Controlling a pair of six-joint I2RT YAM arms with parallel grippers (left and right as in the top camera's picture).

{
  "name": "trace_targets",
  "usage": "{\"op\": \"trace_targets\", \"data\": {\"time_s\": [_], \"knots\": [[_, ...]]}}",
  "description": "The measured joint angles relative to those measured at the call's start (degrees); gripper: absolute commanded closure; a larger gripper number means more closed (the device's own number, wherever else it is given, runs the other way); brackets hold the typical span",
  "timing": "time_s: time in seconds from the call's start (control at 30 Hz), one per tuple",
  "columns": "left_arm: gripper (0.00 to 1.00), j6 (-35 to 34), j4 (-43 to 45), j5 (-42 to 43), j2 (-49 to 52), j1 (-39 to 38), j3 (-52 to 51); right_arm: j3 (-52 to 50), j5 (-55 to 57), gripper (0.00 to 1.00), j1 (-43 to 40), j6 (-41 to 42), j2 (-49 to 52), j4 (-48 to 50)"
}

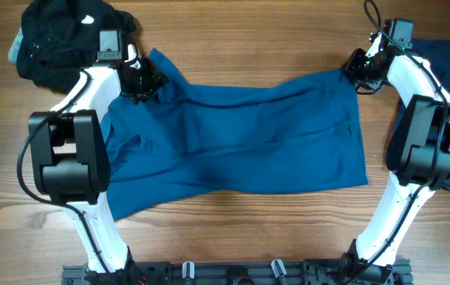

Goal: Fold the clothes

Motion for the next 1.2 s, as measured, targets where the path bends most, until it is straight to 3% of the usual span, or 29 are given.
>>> {"op": "trace_targets", "data": {"time_s": [0.13,0.23,0.5,0.93,1.2], "knots": [[0.6,0.0,0.0,0.0,0.0,0.0,0.0,0.0,1.6,0.88,0.0,-0.3,0.2,-0.5],[0.69,0.0,0.0,0.0,0.0,0.0,0.0,0.0,2.5,0.96,0.0,-0.5,0.2,-1.0],[0.96,0.6,0.0,0.0,0.0,0.0,0.0,0.2,3.4,0.96,0.0,-0.5,0.2,-2.7],[0.96,0.9,-0.2,2.8,0.0,0.0,0.0,0.4,5.1,0.96,0.0,-0.5,-3.5,-8.5],[0.96,1.1,-6.4,3.5,-1.4,0.0,0.0,0.4,4.6,0.96,0.0,1.7,-5.9,-13.1]]}}
